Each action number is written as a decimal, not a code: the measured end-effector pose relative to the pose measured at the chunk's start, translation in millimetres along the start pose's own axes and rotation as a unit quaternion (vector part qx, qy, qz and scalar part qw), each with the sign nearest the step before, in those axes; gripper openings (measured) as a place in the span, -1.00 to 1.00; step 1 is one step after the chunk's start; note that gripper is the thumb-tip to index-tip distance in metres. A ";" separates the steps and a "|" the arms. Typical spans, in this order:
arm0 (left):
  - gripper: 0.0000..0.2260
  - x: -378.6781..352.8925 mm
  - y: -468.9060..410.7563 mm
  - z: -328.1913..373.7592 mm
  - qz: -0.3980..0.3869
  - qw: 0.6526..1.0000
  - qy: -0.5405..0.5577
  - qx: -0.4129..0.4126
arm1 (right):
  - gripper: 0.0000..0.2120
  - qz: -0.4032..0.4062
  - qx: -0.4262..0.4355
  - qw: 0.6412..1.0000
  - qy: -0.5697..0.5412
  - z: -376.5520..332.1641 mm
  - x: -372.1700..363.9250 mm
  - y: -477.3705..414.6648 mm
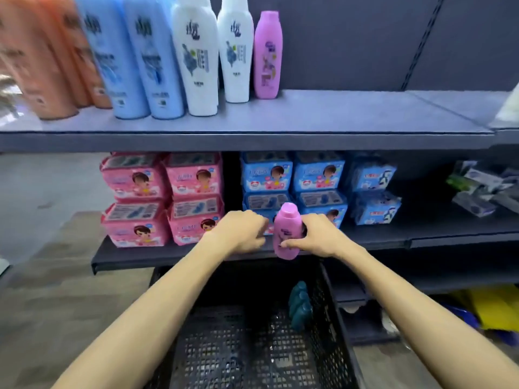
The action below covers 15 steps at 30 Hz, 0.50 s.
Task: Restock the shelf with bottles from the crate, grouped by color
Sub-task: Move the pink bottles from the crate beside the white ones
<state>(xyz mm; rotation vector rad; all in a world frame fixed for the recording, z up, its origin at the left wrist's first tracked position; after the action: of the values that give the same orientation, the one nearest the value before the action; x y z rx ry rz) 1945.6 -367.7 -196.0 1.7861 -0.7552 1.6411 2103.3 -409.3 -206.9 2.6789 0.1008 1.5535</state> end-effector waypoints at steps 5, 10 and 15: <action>-0.85 70.0 10.6 -10.5 0.135 0.990 -0.048 -0.010 | -0.69 0.038 0.050 0.998 0.011 -45.7 61.1 7.9; -0.89 132.1 26.0 -18.9 0.251 0.964 -0.086 -0.016 | -0.71 0.086 0.092 0.992 -0.015 -82.7 114.0 19.5; -0.89 188.6 33.6 -23.5 0.310 0.944 -0.105 -0.031 | -0.69 0.120 0.136 0.983 -0.038 -117.0 162.7 19.5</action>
<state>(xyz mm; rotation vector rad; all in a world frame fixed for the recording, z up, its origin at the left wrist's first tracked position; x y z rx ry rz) 1919.5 -375.5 -4.9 1.8007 -1.5756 1.7808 2083.0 -415.6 -6.7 3.0600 -0.0160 1.6012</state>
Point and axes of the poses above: each hand's wrist, its own y-axis away from the middle knuckle, its own x-axis out of the back of the hand, z = x × y, the point moved 6 cm from there along -y, towards the middle knuckle, and after that the axes turned 4 degrees about -x, right-handed, at the moved point
